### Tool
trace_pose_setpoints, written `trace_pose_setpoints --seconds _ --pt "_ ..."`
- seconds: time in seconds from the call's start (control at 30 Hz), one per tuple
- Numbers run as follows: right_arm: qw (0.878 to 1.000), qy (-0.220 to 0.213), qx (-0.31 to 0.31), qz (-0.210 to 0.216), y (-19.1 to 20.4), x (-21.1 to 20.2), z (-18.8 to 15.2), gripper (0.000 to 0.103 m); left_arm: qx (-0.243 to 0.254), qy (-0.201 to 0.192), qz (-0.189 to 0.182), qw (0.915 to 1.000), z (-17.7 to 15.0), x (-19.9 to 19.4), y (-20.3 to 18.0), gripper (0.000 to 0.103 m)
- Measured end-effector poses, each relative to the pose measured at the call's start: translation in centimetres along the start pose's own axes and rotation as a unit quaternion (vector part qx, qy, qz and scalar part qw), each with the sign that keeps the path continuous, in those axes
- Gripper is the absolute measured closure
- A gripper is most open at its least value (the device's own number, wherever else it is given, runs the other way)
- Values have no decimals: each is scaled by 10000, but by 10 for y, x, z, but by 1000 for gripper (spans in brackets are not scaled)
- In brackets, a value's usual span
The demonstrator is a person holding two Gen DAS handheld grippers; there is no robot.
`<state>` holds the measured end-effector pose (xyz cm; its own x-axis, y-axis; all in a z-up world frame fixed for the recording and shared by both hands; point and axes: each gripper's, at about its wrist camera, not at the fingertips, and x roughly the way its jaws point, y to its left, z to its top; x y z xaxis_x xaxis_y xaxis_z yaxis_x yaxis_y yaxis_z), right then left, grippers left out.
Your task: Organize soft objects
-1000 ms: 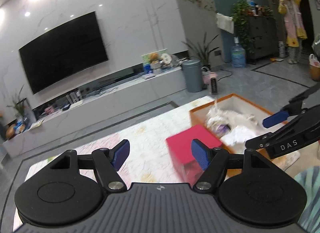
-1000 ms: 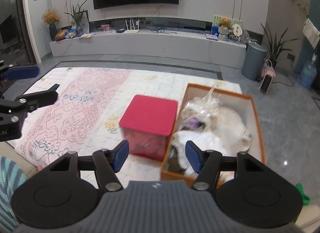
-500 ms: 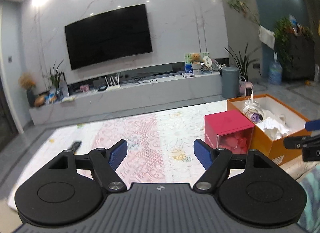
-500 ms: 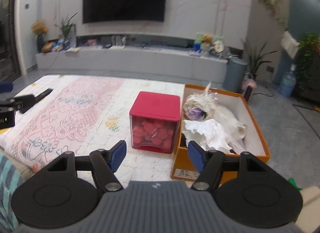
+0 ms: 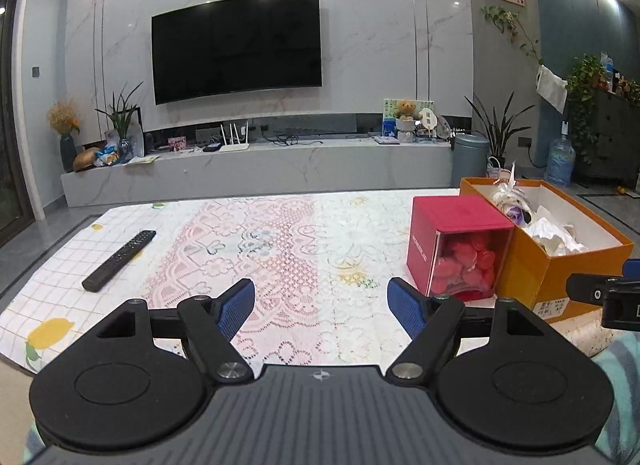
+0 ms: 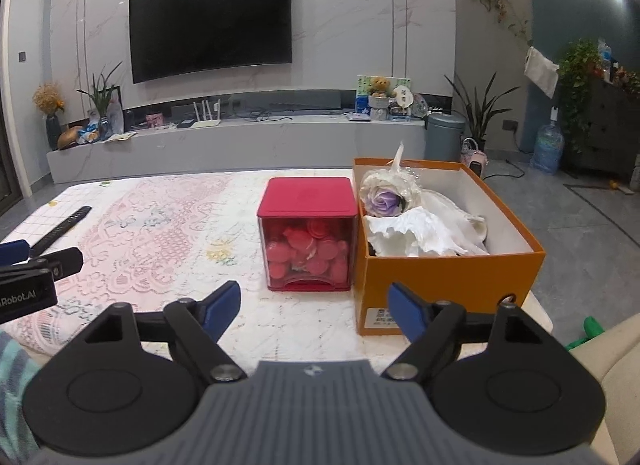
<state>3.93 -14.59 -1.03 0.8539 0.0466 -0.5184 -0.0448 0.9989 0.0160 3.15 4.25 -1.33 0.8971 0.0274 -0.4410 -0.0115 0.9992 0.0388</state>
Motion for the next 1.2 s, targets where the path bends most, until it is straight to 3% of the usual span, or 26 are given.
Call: trace_pose_setpoints --seconds 1.2 --pt "9997 158 -63 153 4 4 -11 21 36 256 65 9996 3 -9 -3 14"
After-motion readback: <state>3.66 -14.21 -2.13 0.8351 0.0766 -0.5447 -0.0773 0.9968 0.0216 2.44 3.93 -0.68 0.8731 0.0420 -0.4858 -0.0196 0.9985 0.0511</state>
